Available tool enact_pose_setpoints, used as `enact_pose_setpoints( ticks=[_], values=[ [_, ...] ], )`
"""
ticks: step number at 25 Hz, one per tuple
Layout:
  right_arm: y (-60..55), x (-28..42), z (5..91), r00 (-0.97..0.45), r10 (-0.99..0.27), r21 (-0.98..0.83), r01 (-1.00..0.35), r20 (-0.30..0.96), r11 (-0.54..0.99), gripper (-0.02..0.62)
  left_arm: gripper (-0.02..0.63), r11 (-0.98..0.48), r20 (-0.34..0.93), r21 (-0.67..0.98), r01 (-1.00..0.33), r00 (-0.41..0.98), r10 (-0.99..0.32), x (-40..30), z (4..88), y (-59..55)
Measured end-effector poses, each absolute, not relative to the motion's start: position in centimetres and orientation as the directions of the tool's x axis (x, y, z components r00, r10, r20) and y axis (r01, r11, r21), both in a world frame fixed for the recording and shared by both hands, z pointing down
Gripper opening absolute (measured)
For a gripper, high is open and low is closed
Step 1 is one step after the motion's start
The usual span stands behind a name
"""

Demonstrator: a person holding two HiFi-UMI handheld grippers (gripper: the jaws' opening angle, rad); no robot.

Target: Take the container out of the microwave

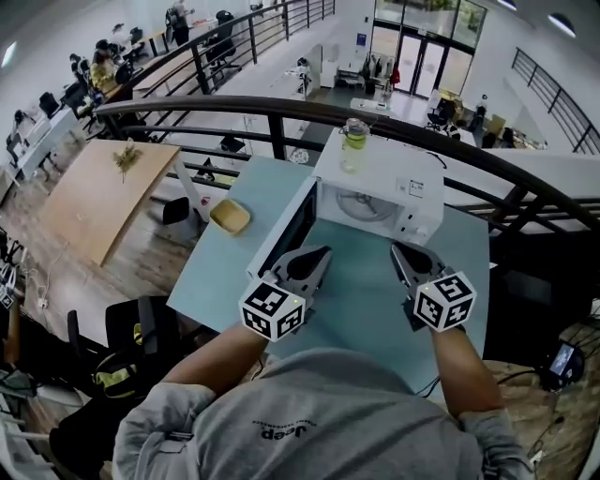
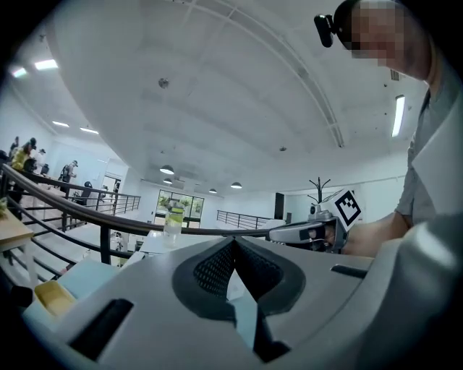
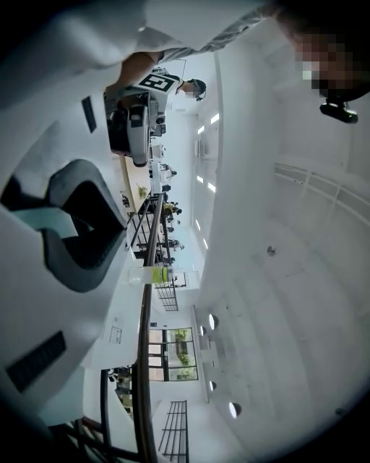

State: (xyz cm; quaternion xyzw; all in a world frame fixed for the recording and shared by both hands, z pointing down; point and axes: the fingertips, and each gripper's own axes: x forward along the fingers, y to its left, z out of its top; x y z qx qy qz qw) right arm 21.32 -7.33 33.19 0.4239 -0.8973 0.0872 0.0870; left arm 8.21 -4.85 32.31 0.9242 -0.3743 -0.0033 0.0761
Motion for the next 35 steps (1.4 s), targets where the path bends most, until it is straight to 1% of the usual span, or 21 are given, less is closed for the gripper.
enact_pose_setpoints(
  ticks=[6, 12, 16, 24, 30, 35],
  values=[
    [-5.2, 24.6, 36.4, -0.562, -0.795, -0.12, -0.826, 0.229, 0.55, 0.017, 0.015, -0.735, 0.108, 0.153, -0.66, 0.751, -0.652, 10.2, 35.4, -3.7],
    [-3.7, 25.5, 38.8, -0.551, -0.802, -0.109, -0.833, 0.231, 0.542, 0.017, 0.015, -0.728, 0.148, 0.188, -0.659, 0.752, -0.642, 10.5, 38.0, -3.4],
    [-2.4, 25.7, 39.5, -0.552, -0.808, -0.133, -0.834, 0.208, 0.535, 0.017, 0.015, -0.724, 0.167, 0.199, -0.66, 0.751, -0.639, 10.7, 39.1, -3.0],
    [-0.7, 25.9, 42.5, -0.549, -0.799, -0.188, -0.836, 0.246, 0.516, 0.017, 0.015, -0.711, 0.185, 0.225, -0.666, 0.746, -0.64, 10.6, 40.6, -2.1],
    [-1.1, 26.5, 42.4, -0.549, -0.801, -0.202, -0.835, 0.239, 0.512, 0.017, 0.015, -0.703, 0.184, 0.228, -0.674, 0.739, -0.649, 10.4, 40.7, -2.2],
    [-1.3, 26.4, 42.4, -0.563, -0.788, -0.178, -0.826, 0.249, 0.534, 0.015, 0.015, -0.7, 0.179, 0.225, -0.678, 0.735, -0.654, 10.4, 40.5, -2.3]
  ],
)
